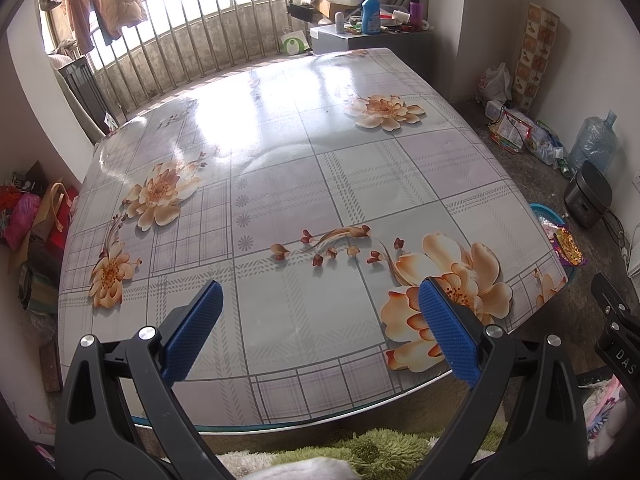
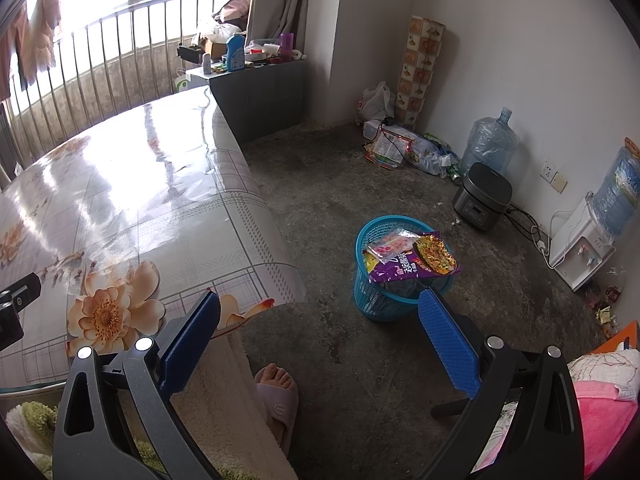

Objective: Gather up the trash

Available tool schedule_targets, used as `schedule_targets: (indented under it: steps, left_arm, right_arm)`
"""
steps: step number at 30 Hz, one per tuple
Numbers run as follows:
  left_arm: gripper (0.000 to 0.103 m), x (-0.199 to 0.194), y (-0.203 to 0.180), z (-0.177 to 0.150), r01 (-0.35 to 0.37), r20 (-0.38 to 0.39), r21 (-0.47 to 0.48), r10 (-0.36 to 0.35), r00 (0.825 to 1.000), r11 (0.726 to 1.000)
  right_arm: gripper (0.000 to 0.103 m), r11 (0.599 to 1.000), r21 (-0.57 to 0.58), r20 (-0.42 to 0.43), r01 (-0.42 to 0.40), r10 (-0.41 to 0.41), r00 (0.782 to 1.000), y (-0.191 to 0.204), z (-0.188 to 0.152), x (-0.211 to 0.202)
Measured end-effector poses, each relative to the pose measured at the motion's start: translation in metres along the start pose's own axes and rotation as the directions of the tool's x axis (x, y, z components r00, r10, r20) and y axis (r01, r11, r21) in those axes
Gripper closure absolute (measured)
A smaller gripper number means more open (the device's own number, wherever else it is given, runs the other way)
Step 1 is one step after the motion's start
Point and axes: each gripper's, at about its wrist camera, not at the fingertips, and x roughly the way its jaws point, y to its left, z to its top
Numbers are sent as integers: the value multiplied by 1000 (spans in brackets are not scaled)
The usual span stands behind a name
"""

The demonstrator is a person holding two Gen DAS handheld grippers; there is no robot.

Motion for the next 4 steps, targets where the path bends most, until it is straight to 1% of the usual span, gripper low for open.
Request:
schedule_targets:
  steps: [4]
  left_arm:
    - [9, -1, 0, 1, 4, -1, 1, -4, 1000, 1000]
  right_arm:
    - [7, 1000, 0, 2, 3, -3, 1000, 0, 1, 0]
